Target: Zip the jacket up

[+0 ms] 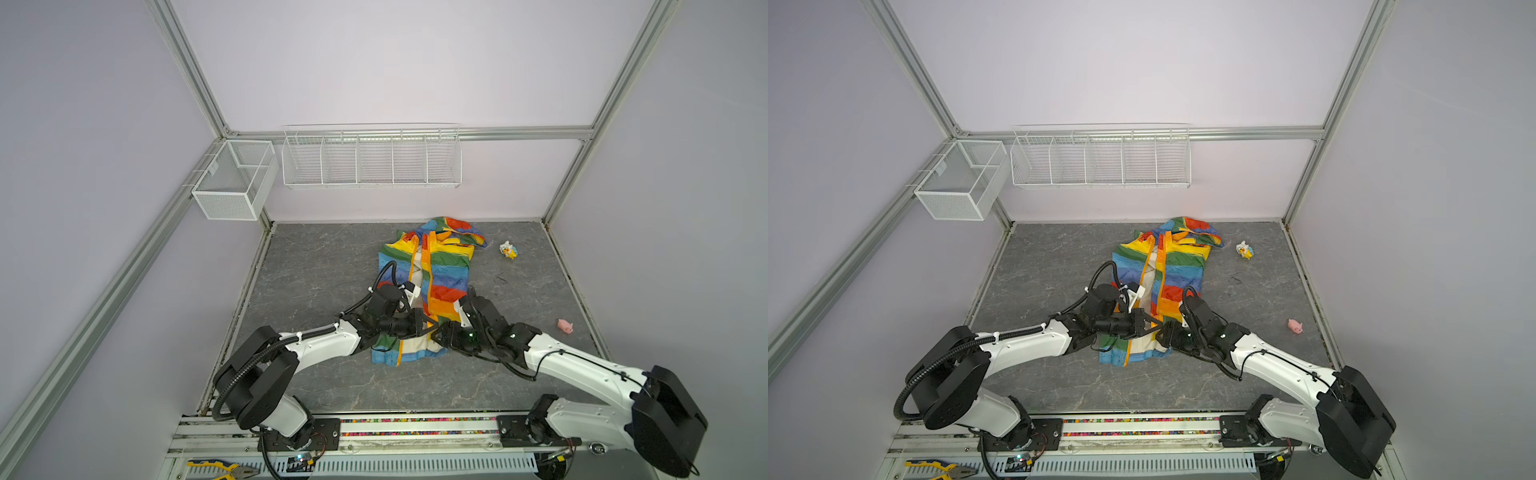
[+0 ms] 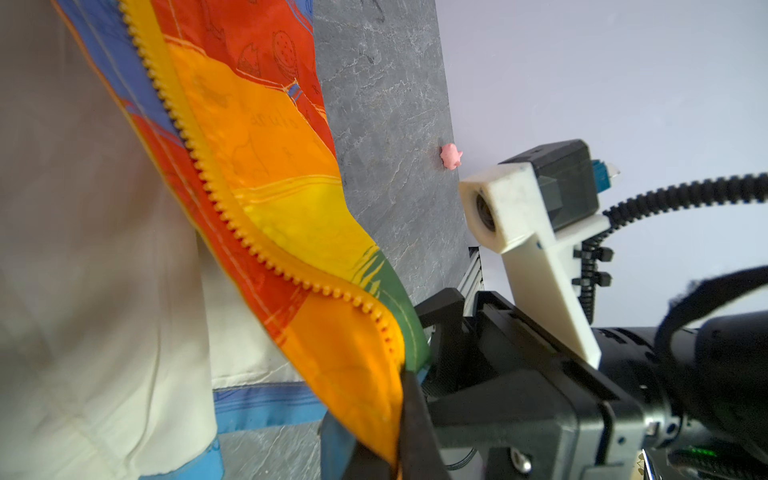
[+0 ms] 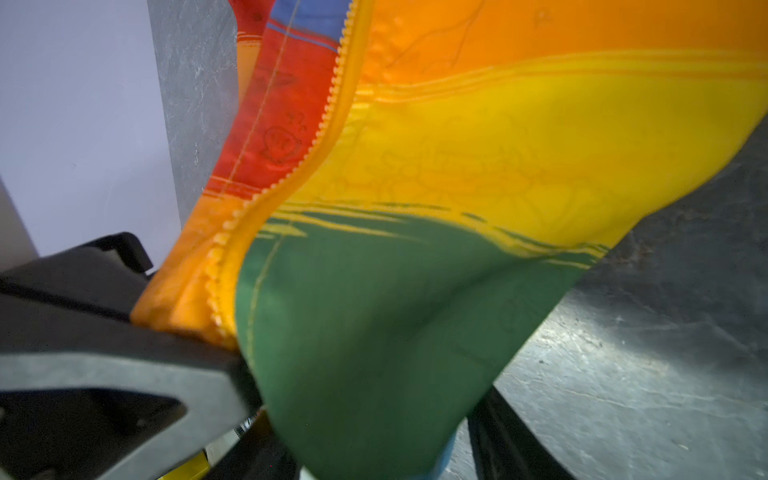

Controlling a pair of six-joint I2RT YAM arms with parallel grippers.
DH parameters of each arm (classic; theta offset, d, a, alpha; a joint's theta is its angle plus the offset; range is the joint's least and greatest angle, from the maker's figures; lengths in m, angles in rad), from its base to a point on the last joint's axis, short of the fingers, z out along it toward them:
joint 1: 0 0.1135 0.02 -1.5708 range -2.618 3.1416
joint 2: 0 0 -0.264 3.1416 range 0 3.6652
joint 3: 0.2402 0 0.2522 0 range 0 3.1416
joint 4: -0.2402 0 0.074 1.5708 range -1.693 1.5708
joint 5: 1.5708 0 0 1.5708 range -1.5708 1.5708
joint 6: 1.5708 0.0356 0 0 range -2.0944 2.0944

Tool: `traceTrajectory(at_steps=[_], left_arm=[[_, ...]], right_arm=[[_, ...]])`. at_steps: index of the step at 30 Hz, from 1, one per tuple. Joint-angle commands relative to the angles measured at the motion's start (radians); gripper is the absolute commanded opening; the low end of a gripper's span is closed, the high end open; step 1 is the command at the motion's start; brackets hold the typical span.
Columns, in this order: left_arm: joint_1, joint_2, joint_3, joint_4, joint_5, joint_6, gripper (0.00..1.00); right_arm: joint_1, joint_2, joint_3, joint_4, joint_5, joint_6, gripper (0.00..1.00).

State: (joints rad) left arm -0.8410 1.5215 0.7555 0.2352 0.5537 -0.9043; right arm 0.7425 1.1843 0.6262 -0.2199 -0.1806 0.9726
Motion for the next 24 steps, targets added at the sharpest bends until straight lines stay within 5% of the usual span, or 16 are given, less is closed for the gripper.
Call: traceTrajectory(at_steps=[1, 15, 24], left_arm=[[-0.002, -0.027, 0.04, 0.0, 0.003, 0.011, 0.0], [0.011, 0.015, 0.108, -0.062, 0.021, 0.02, 0.0], [0.04, -0.004, 0.138, -0.16, 0.074, 0.001, 0.0]], right_arm=[[0.005, -0.003, -0.022, 0.001, 0.012, 0.018, 0.63], [0.022, -0.337, -0.064, -0.143, 0.02, 0.032, 0.83], [0.194, -0.289, -0.026, 0.123, 0.047, 0.124, 0.99]])
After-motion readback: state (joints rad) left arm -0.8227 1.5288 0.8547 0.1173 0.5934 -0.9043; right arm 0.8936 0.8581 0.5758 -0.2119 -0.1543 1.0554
